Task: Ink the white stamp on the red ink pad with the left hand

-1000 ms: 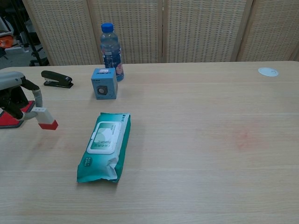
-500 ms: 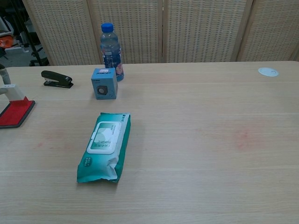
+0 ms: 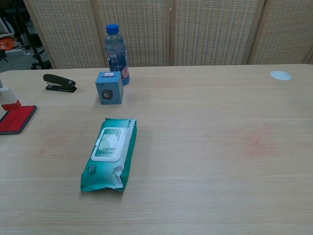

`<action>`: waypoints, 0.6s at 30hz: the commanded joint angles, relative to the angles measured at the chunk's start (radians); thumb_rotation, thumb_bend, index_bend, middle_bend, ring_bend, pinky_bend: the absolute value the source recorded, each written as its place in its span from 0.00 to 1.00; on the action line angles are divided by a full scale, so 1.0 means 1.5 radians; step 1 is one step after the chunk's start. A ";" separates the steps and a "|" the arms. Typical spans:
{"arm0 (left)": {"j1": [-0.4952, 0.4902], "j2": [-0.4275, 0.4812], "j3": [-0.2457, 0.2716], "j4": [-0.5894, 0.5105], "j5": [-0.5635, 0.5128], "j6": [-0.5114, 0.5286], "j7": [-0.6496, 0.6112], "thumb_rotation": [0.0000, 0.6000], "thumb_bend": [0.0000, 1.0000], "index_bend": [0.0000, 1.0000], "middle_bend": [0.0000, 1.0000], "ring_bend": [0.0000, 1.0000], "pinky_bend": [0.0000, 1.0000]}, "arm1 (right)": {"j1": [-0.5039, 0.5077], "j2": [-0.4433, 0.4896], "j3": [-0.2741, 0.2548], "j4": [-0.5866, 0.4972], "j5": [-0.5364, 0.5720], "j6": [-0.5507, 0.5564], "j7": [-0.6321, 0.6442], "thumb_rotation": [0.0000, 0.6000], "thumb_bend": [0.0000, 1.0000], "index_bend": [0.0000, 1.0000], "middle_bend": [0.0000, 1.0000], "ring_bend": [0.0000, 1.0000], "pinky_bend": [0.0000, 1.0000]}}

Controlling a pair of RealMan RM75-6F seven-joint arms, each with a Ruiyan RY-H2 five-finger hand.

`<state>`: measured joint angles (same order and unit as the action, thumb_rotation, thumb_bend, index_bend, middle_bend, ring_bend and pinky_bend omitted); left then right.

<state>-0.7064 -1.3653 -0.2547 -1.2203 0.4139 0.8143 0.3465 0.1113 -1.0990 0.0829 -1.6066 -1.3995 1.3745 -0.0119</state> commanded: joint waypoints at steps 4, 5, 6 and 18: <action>-0.009 -0.028 0.012 0.043 -0.008 -0.019 0.009 1.00 0.41 0.64 1.00 1.00 0.97 | 0.001 0.000 -0.001 0.000 0.000 -0.003 -0.001 1.00 0.00 0.00 0.00 0.00 0.00; -0.010 -0.033 0.014 0.048 -0.009 -0.020 0.012 1.00 0.41 0.64 1.00 1.00 0.97 | 0.001 0.000 -0.001 0.000 0.000 -0.003 -0.001 1.00 0.00 0.00 0.00 0.00 0.00; -0.011 -0.037 0.016 0.053 -0.011 -0.020 0.014 1.00 0.42 0.64 1.00 1.00 0.97 | 0.001 0.000 -0.001 0.001 0.001 -0.004 -0.001 1.00 0.00 0.00 0.00 0.00 0.00; -0.011 -0.072 0.021 0.127 -0.035 -0.052 0.024 1.00 0.43 0.64 1.00 1.00 0.97 | 0.002 0.001 0.000 0.003 0.005 -0.007 0.005 1.00 0.00 0.00 0.00 0.00 0.00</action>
<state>-0.7251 -1.4672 -0.2234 -1.0404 0.3660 0.7498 0.3847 0.1145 -1.0978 0.0832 -1.6018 -1.3917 1.3649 -0.0051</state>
